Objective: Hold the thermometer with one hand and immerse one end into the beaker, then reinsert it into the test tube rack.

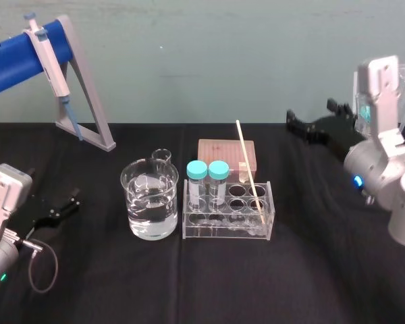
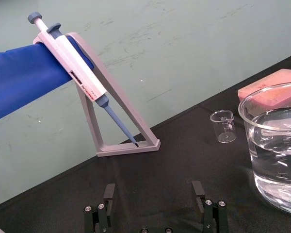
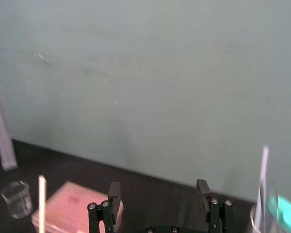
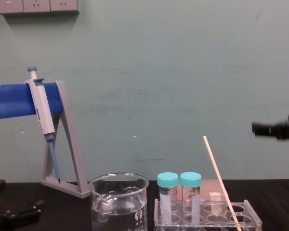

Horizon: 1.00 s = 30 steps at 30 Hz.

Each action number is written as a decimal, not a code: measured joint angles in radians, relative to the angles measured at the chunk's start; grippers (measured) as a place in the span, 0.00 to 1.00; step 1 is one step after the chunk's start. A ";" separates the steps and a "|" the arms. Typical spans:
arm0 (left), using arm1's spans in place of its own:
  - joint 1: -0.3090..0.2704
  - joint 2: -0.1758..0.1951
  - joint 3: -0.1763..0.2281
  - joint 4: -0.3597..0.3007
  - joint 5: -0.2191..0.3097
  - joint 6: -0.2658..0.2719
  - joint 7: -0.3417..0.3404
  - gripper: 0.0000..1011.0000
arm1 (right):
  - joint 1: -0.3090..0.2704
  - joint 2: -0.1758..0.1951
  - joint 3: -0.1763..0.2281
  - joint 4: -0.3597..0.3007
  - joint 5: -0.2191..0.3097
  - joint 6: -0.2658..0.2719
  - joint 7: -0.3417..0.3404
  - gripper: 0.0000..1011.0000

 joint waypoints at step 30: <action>0.000 0.000 0.000 0.000 0.000 0.000 0.000 0.99 | -0.066 -0.054 -0.038 0.086 -0.069 0.029 -0.044 0.99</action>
